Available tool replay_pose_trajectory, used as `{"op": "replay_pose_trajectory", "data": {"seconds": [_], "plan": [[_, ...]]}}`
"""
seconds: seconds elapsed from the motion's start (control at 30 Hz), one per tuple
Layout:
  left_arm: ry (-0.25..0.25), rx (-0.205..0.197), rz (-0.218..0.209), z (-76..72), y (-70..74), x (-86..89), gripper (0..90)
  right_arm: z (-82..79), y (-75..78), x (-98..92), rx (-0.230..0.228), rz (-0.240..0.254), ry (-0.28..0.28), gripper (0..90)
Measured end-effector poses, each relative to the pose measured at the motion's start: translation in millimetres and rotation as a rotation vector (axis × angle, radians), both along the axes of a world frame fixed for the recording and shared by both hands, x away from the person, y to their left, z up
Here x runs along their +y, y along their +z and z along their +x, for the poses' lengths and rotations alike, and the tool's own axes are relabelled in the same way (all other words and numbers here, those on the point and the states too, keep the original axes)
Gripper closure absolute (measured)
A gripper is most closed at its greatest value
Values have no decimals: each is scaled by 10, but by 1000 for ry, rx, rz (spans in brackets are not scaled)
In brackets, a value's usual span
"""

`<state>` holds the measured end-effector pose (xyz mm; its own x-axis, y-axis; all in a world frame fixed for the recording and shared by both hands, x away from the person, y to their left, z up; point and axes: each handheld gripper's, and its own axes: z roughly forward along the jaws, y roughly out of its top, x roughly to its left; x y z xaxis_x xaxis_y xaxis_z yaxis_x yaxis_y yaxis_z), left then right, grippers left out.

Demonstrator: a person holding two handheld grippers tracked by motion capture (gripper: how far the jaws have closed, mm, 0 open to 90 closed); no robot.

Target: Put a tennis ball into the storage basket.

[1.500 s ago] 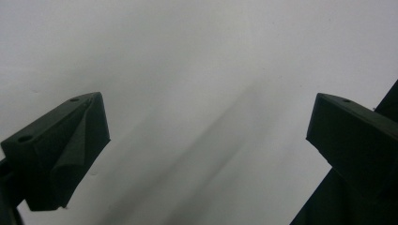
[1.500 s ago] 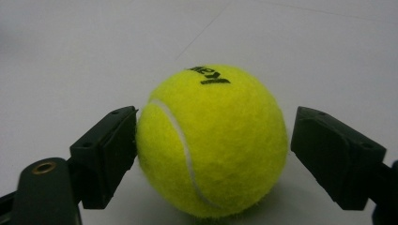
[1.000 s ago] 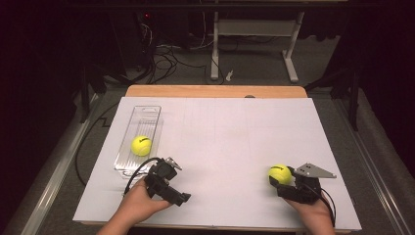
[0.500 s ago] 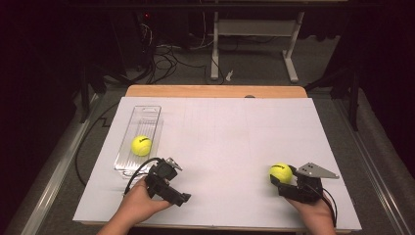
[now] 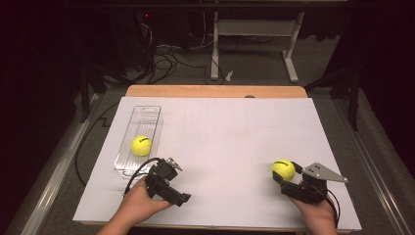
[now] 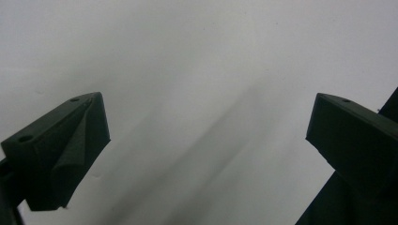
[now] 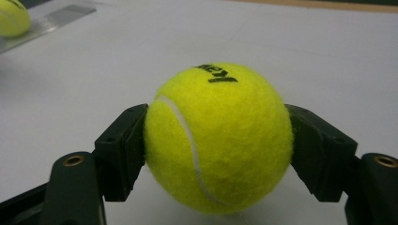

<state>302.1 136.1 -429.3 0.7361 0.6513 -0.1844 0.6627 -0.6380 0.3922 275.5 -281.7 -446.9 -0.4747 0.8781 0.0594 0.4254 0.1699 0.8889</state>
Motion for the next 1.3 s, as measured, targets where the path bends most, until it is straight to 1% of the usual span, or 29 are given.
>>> {"op": "replay_pose_trajectory", "data": {"seconds": [0.27, 0.37, 0.43, 0.5, 0.7, 0.9, 0.97, 1.03, 1.13, 1.23, 1.3], "plan": [[0, 2, -1, 4, 3, 3, 10, -91, 110, -7, -125, 45, -9, 276], [0, 2, -2, 3, 3, 2, 10, -118, 134, -8, -167, 44, -5, 275], [0, 2, -2, 2, 3, 2, 10, -131, 143, -5, -183, 42, -2, 275], [2, 1, -2, 1, 5, 3, 10, -140, 150, -6, -193, 51, -1, 275], [-2, 4, -1, -2, 2, -10, 10, -131, 130, 22, -187, 56, 20, 275], [-3, 7, -5, 6, -2, -14, 10, -120, 158, 149, -176, 31, 48, 276], [0, 9, -11, 16, 8, -14, 10, -107, 183, 204, -157, 13, 56, 275], [0, 5, -18, 21, 18, -11, 10, -91, 197, 245, -152, 19, 71, 275], [-2, 9, -18, 24, 16, -13, 10, -61, 235, 305, -155, -1, 79, 275], [-4, 11, -20, 21, 12, -18, 10, -22, 281, 341, -150, 2, 85, 275], [-7, 8, -22, 21, 15, -15, 10, 5, 313, 366, -149, -8, 88, 275]]}}
